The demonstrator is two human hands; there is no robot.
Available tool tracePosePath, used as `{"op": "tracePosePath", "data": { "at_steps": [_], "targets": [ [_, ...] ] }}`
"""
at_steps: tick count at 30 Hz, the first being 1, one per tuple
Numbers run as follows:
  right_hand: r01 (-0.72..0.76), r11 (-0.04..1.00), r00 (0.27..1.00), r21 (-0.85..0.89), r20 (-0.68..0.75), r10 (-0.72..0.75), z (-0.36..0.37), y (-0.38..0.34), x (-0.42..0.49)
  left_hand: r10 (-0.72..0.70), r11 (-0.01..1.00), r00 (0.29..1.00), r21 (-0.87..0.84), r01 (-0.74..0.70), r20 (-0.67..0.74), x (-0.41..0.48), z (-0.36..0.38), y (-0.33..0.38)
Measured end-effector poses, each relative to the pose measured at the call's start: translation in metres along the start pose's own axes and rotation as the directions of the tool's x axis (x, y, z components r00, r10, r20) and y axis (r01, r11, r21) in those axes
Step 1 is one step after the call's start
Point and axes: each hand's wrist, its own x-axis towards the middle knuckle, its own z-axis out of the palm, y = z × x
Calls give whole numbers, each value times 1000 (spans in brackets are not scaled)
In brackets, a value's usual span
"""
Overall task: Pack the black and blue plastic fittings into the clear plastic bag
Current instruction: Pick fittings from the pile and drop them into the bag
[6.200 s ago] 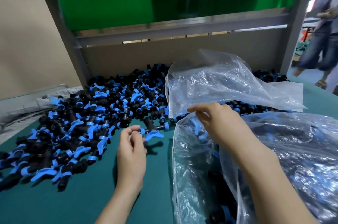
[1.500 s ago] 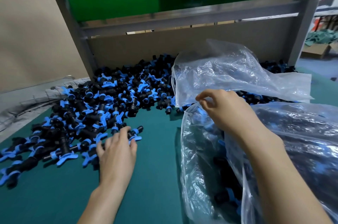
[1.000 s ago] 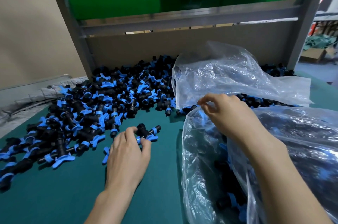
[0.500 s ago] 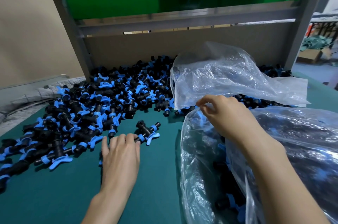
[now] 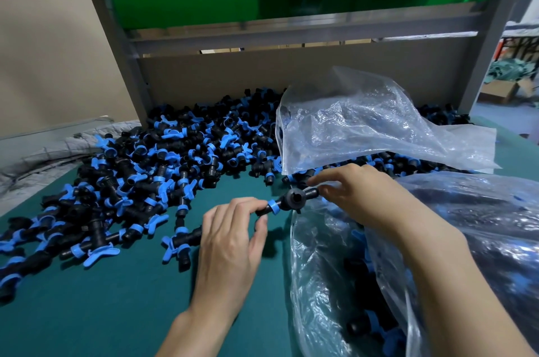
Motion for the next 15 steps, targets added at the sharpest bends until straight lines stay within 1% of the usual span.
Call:
{"op": "tracePosePath", "data": {
  "at_steps": [7, 15],
  "targets": [
    [22, 1000, 1000, -14, 16, -22, -3, -3, -1, -41, 999, 999, -27, 41, -8, -2, 2, -3],
    [20, 1000, 1000, 23, 8, -21, -2, -1, 1, -96, 994, 995, -55, 95, -14, -2, 4, -2]
  ]
}}
